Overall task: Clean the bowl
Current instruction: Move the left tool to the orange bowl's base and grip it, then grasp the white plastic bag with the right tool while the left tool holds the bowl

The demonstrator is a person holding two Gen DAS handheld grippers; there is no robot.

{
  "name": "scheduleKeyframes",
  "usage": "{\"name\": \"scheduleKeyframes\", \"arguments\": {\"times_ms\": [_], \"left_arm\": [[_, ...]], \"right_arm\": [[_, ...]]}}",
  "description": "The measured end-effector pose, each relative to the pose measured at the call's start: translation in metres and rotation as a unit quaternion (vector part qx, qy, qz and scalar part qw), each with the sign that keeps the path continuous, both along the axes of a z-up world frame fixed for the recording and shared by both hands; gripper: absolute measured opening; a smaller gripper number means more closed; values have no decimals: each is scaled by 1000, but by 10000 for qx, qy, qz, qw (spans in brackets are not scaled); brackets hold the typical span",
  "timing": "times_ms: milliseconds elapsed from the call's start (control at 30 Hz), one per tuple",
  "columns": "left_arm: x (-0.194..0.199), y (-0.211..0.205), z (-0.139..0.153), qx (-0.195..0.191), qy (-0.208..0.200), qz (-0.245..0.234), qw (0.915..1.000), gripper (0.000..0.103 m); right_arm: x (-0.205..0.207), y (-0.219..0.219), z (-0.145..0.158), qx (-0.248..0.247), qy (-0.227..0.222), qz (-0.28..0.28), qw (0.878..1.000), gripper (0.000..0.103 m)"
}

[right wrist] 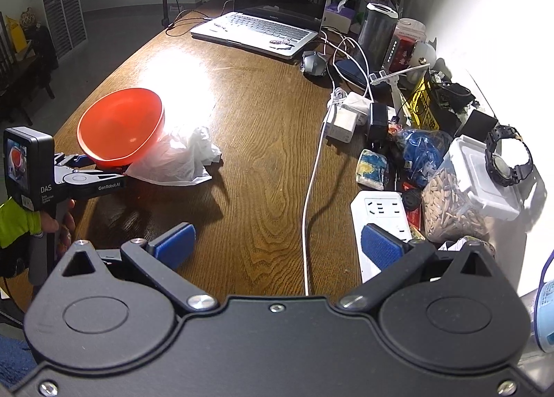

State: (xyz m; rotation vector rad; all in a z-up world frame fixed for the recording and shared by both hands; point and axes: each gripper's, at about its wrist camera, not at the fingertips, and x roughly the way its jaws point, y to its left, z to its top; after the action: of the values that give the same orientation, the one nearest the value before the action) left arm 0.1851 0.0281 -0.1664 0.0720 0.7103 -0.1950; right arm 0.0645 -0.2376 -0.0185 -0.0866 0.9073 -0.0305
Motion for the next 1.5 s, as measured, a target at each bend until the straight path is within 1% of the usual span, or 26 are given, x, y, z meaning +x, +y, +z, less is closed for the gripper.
{"name": "scheduleKeyframes", "arguments": {"times_ms": [67,100,167,400,600,733,867,1000,1067,1167,1233,1333,1433,1500], "left_arm": [[1,-1,0,-30,-47,-33,10000,61],[0,-1,0,-50,-86,-66,9999,52],[-2,-3,-1,-87,-165,-118,9998,38],[4,-3,2,-143,-10,-112,9998,38],[5,-3,1,-92,-21,-223,9997,38],[4,-5,0,-68,-63,-195,9998,38],[-1,-3,0,-63,-89,-278,9996,38],[-10,3,0,-75,-91,-361,9993,38],[-14,5,0,-77,-81,-409,9991,38],[-22,7,1,-68,-44,-439,9990,38],[-28,7,1,-67,-24,-442,9990,38],[-38,8,2,-65,12,-405,9992,38],[-46,8,3,-68,49,-344,9994,38],[-50,8,4,-56,62,-300,9995,38]], "right_arm": [[3,1,-1,6,45,8,10000,102],[5,1,-2,15,70,7,10000,103],[9,3,-3,35,108,19,9999,103],[20,9,-6,163,169,303,9993,102],[26,13,-7,486,322,547,9968,103],[28,22,-4,464,372,763,9953,103],[30,34,0,406,216,1082,9931,103],[43,42,4,376,104,1421,9891,103],[51,45,6,355,39,1610,9863,102],[70,51,3,253,45,2038,9787,102],[84,55,0,108,66,2216,9751,102],[111,61,-10,36,171,2559,9666,102],[140,68,-28,1,322,3052,9517,100],[157,72,-42,41,426,3427,9385,99]]}}
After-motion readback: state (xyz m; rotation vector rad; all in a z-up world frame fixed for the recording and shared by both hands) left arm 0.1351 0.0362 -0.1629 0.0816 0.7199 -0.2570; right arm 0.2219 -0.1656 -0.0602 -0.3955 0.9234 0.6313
